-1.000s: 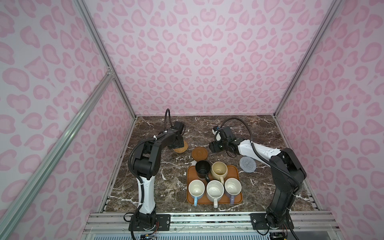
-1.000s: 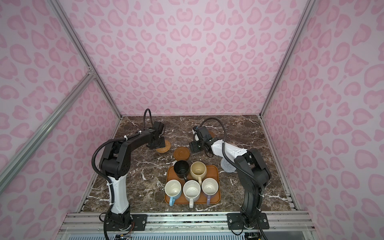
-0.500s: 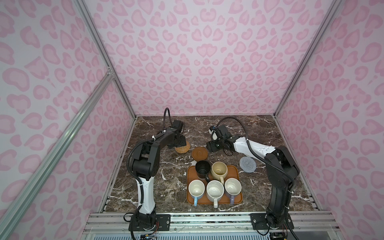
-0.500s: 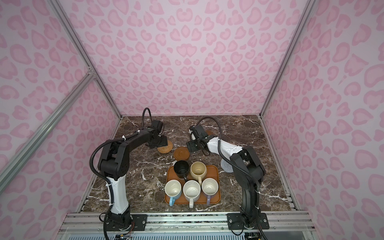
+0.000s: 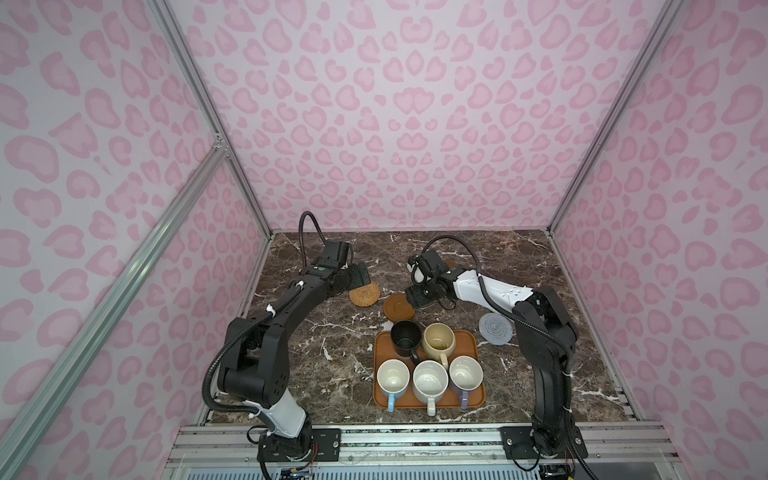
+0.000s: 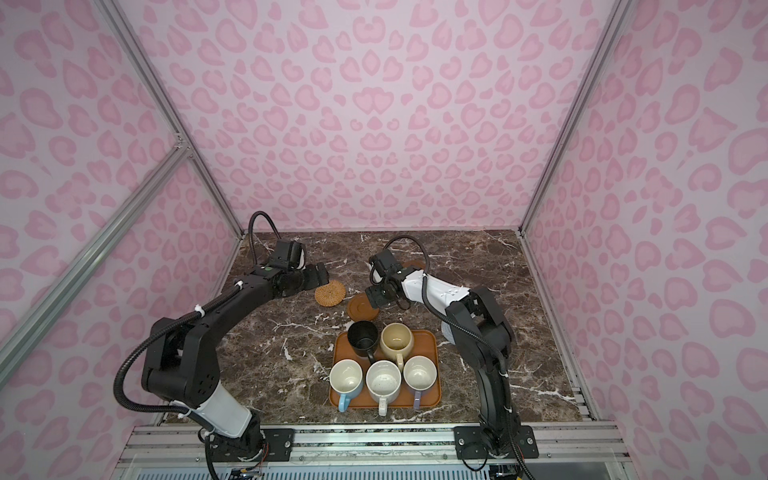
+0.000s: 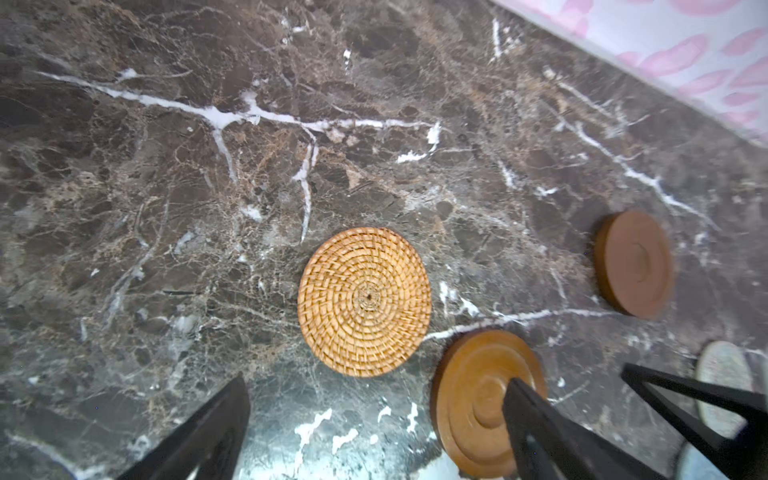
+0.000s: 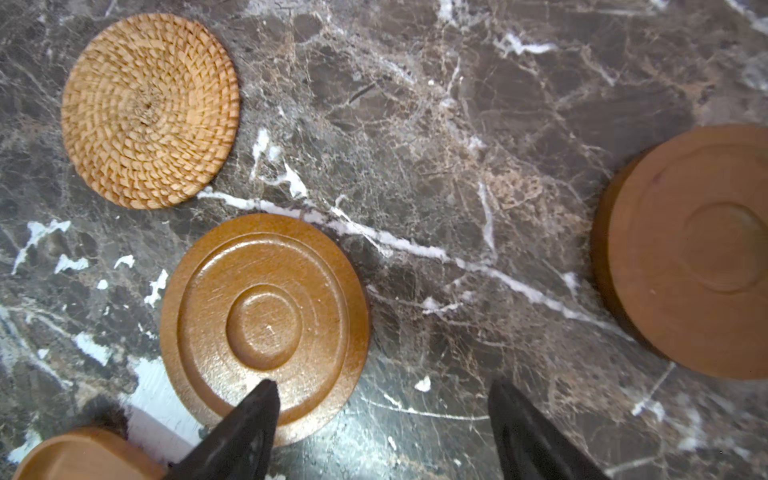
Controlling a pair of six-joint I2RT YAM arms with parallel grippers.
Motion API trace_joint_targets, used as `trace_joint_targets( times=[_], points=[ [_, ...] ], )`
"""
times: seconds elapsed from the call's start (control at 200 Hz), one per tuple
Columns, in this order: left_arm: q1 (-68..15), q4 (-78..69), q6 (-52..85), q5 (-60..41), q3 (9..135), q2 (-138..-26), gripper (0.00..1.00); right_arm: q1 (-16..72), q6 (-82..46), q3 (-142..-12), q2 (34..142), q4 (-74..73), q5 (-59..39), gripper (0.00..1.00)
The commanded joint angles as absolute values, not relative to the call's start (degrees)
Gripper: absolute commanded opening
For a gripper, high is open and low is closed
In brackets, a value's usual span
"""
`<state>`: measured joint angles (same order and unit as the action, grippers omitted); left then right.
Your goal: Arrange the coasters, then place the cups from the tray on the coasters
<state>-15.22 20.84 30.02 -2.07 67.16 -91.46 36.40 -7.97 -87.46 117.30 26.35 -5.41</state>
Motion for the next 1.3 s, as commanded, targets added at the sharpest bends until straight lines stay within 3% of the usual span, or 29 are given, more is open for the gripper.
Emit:
trace_joint_targets(
  times=[0.0, 0.215, 1.295],
  points=[
    [-15.2, 15.5, 31.6, -6.1, 63.9, -86.3, 0.97, 37.4, -7.8, -89.5, 119.8, 28.8, -4.8, 0.81],
    [-15.2, 11.6, 34.2, -10.6, 58.1, -79.9, 0.97, 38.4, -8.0, -95.1, 124.6, 32.0, -3.2, 0.77],
    [-15.2, 8.8, 34.2, -11.2, 54.8, -80.3, 0.97, 37.0, -10.1, -117.4, 141.6, 44.4, 4.1, 0.66]
  ],
)
